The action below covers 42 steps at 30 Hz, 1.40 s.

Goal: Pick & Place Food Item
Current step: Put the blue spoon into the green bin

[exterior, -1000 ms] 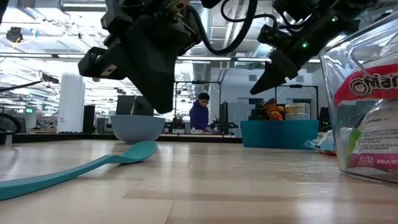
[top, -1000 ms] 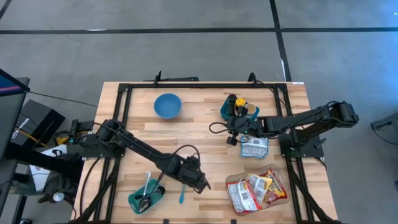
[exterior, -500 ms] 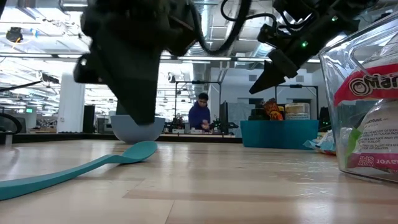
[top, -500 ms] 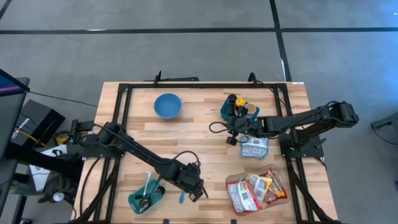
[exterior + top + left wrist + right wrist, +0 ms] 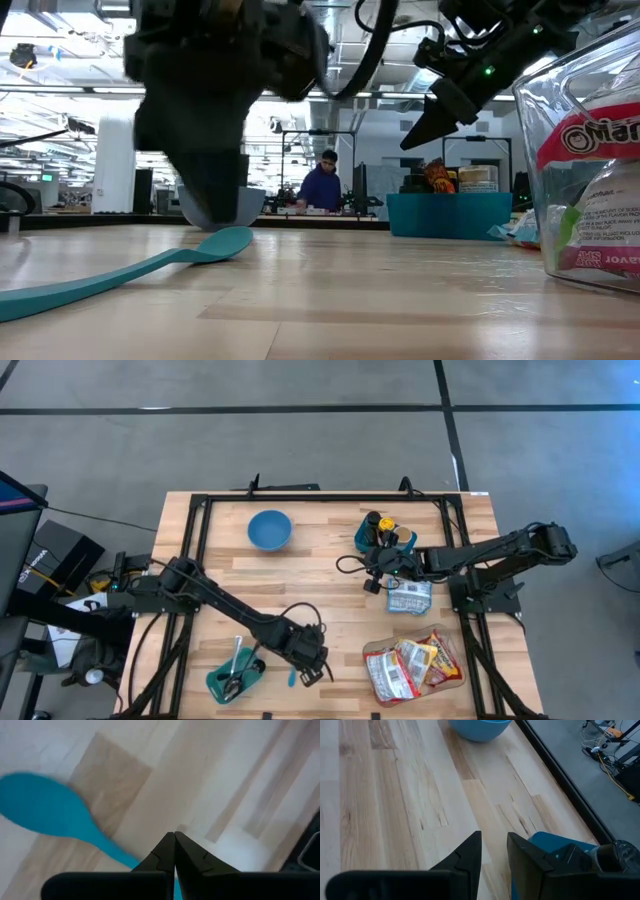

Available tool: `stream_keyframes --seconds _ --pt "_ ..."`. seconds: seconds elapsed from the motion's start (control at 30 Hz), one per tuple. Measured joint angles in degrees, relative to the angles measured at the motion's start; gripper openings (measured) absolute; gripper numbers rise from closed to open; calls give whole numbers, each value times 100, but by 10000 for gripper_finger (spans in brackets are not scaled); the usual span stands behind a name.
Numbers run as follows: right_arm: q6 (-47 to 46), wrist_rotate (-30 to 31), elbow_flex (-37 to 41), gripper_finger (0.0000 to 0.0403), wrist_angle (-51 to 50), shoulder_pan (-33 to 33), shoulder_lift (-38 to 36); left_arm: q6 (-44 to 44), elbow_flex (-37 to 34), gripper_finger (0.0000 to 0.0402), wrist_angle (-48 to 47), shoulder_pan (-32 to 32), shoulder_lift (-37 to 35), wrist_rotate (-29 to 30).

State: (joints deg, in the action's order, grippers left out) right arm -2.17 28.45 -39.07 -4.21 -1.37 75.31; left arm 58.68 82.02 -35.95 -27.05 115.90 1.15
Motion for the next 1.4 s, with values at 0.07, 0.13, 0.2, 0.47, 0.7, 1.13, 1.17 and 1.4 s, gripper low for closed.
stream_keyframes --seconds 0.07,0.13,0.2,0.47,0.7,1.13,1.17,1.4 --pt "0 2 0 87 16 0 0 16 -78 0 -14 -17 0 -20" --pt "-18 2 0 87 16 0 0 34 -133 0 57 -24 0 -18" --pt "-39 2 0 87 20 0 0 185 -245 0 17 -24 -1 -16" --pt "-39 2 0 87 29 2 0 479 -492 0 -15 -20 0 -16" --pt "-42 2 0 87 38 2 0 472 -494 0 -254 48 0 39" --pt "-44 2 0 87 36 2 0 941 -489 0 -643 219 -4 29" --pt "-44 2 0 87 36 2 0 961 -488 0 -670 239 -7 27" --pt "-46 2 0 87 38 2 0 979 -503 0 -899 362 -128 113"
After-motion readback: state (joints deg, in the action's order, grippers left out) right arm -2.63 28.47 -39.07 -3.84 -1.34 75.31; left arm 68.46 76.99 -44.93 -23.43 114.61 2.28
